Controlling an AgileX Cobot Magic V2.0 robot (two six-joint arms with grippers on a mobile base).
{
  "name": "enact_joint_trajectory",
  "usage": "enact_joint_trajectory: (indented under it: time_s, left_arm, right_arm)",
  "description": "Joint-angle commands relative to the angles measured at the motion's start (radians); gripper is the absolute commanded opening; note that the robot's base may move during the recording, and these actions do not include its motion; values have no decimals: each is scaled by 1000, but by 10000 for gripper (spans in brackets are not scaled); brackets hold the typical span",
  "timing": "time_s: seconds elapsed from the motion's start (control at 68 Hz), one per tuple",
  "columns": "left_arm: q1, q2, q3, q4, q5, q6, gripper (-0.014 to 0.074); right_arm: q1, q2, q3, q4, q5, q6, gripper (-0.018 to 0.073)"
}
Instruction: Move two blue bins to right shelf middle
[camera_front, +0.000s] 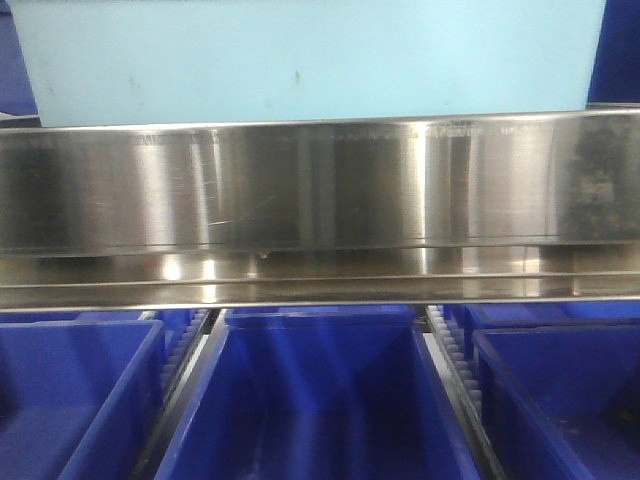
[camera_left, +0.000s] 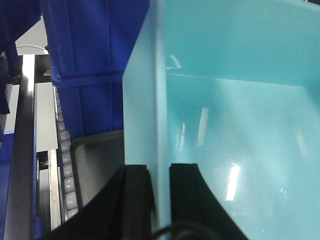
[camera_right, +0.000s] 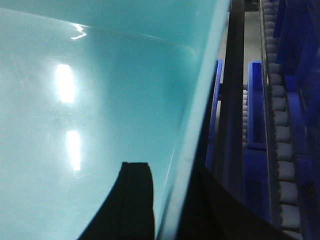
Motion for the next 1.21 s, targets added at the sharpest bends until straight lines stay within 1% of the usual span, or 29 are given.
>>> enact_joint_trajectory:
  time_s: [0.0,0.426,0.5,0.661,0.882,0.97,1.102,1.19]
  left_arm:
    - [4,-20,-18,-15,-65,-10,-111]
    - [4,-20,-18,-15,-61,-10,-111]
    - [4,-20,-18,-17,-19,-10,-111]
    - [4,-1,-18,-19,123,-10,-111]
    - [4,60,-18,-19,249,-10,-111]
    - [4,84,-18,-19,286,-10,-111]
    - [4,110,-18,-19,329,-10,-111]
    - [4,119,-18,-15,338,-10,-111]
  right_arm:
    - [-9,-7,-8,-31,-14,-20,-151]
    - [-9,-7,-8,-28,-21,-20,-151]
    - [-9,-7,-8,-28,-19,-20,-151]
    - [-9,9,-8,-42,-18,-20,-151]
    - [-9,62,-8,-49,-18,-22,-151]
    - [-9,85,-8,-71,-18,-22,-151]
    - [-9,110,-6,-72,-18,-22,-151]
    - [-9,119,-6,-72,-13,-22,-151]
